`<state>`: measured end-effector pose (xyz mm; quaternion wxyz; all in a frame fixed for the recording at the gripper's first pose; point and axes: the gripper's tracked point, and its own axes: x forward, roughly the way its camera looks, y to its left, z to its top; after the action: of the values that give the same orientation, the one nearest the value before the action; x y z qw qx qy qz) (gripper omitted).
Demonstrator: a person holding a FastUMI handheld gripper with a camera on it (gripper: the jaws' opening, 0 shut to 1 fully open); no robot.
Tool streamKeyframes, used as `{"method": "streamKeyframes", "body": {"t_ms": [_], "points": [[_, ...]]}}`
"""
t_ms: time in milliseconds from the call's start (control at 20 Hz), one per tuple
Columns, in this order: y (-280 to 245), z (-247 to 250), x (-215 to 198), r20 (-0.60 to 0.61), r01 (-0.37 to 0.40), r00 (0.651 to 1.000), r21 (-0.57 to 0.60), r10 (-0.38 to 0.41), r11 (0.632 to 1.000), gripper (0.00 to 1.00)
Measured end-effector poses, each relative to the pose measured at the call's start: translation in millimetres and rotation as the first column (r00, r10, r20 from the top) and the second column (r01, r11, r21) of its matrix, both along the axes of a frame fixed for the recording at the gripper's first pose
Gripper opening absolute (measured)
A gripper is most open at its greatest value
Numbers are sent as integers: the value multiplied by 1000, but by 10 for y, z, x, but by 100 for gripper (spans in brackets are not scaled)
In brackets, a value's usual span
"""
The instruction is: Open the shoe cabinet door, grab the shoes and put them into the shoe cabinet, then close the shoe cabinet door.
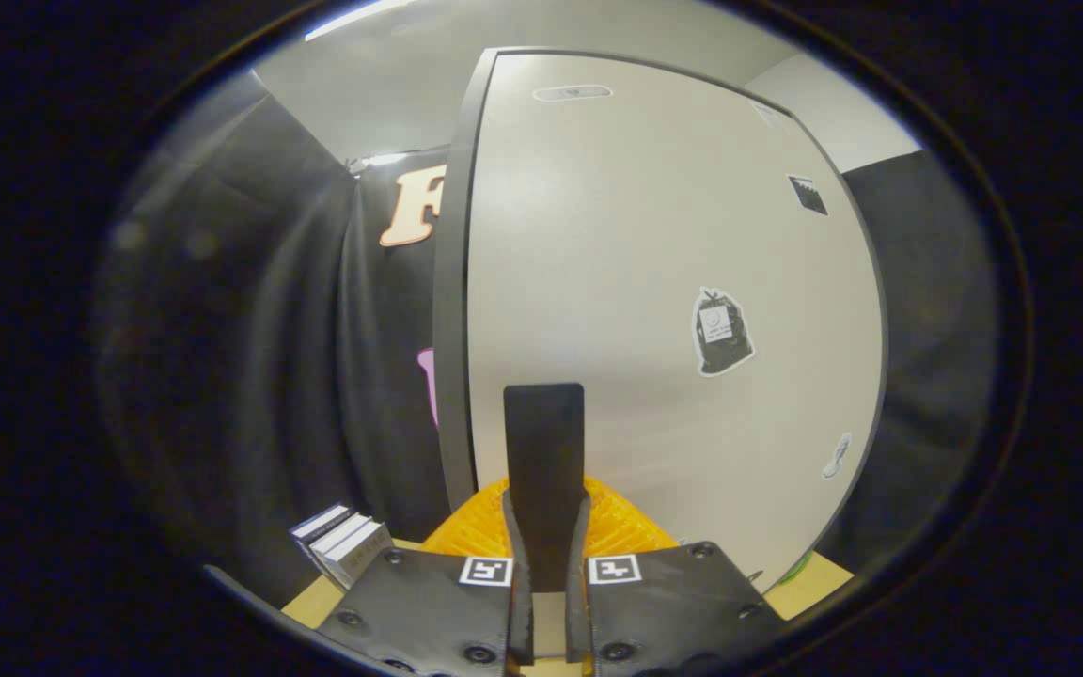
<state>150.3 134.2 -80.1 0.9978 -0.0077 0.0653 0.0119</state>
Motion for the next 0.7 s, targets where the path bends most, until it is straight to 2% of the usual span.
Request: {"method": "streamKeyframes", "body": {"t_ms": [300,700], "points": [[-16,40,-161,-6,-50,999,23,50,999,15],[-264,143,-783,-3,-144,989,38,145,989,15]]}}
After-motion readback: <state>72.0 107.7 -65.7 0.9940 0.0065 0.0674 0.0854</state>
